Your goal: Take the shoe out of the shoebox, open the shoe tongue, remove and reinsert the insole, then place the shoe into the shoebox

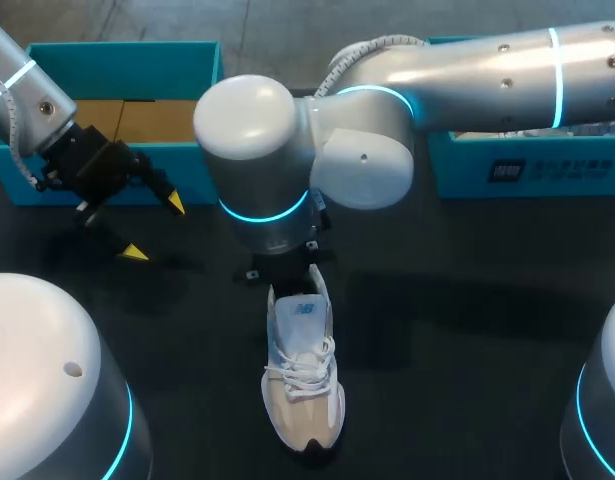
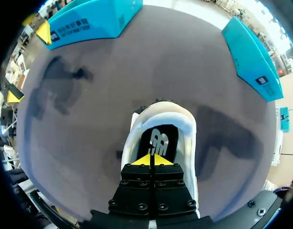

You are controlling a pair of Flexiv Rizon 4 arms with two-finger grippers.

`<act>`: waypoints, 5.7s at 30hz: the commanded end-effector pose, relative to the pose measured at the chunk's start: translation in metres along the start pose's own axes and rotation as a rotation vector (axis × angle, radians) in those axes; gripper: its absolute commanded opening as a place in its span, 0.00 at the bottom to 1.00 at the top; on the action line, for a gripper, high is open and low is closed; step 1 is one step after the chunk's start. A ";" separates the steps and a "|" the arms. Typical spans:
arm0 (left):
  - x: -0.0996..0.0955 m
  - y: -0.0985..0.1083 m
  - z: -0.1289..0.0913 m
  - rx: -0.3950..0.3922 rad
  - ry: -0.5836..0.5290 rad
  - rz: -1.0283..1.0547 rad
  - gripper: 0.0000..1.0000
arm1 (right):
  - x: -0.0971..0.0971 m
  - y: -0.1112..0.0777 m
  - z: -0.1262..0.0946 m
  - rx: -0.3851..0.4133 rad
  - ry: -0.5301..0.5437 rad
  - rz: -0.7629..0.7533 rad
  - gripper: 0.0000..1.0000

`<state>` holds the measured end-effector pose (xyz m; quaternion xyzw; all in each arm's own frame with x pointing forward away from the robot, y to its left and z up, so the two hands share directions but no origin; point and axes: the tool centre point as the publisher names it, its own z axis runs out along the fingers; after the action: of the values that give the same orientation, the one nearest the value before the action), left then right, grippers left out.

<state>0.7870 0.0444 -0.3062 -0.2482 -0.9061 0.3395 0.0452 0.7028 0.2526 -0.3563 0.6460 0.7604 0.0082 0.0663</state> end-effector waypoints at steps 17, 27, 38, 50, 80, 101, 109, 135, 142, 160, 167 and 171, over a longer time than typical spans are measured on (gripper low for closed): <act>0.000 0.000 -0.001 -0.003 0.002 0.000 1.00 | -0.010 -0.010 0.000 0.056 0.038 0.015 0.12; 0.000 0.000 -0.001 -0.003 0.002 0.000 1.00 | -0.004 -0.011 0.006 0.076 0.051 0.019 0.46; 0.000 0.000 -0.001 -0.003 0.002 0.000 1.00 | -0.005 -0.020 -0.004 0.082 0.042 0.028 0.97; 0.000 0.000 -0.001 -0.003 0.002 0.000 1.00 | -0.003 -0.032 -0.009 0.101 0.047 0.050 1.00; 0.000 0.000 -0.001 -0.003 0.002 0.000 1.00 | 0.007 -0.069 -0.067 0.141 0.066 0.101 0.53; 0.000 0.000 -0.001 -0.003 0.002 0.000 1.00 | 0.003 -0.057 -0.048 0.182 0.071 0.069 0.20; 0.000 0.000 -0.001 -0.003 0.002 0.000 1.00 | -0.005 -0.039 -0.031 0.191 0.067 0.040 0.22; 0.000 0.000 -0.001 -0.003 0.002 0.000 1.00 | -0.006 -0.034 -0.022 0.196 0.082 0.025 0.24; 0.000 0.000 -0.001 -0.003 0.002 0.000 1.00 | -0.005 -0.026 -0.019 0.191 0.090 0.000 0.25; 0.000 0.000 -0.001 -0.003 0.002 0.000 1.00 | -0.007 -0.025 -0.089 0.142 0.155 -0.365 1.00; 0.000 0.000 -0.001 -0.003 0.002 0.000 1.00 | -0.008 -0.022 -0.107 0.117 0.185 -0.586 1.00; 0.000 0.000 -0.001 -0.003 0.002 0.000 1.00 | -0.011 -0.019 -0.113 0.062 0.236 -0.732 1.00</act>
<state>0.7869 0.0444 -0.3062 -0.2482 -0.9061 0.3396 0.0451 0.6723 0.2545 -0.2490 0.3705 0.9280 0.0113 -0.0377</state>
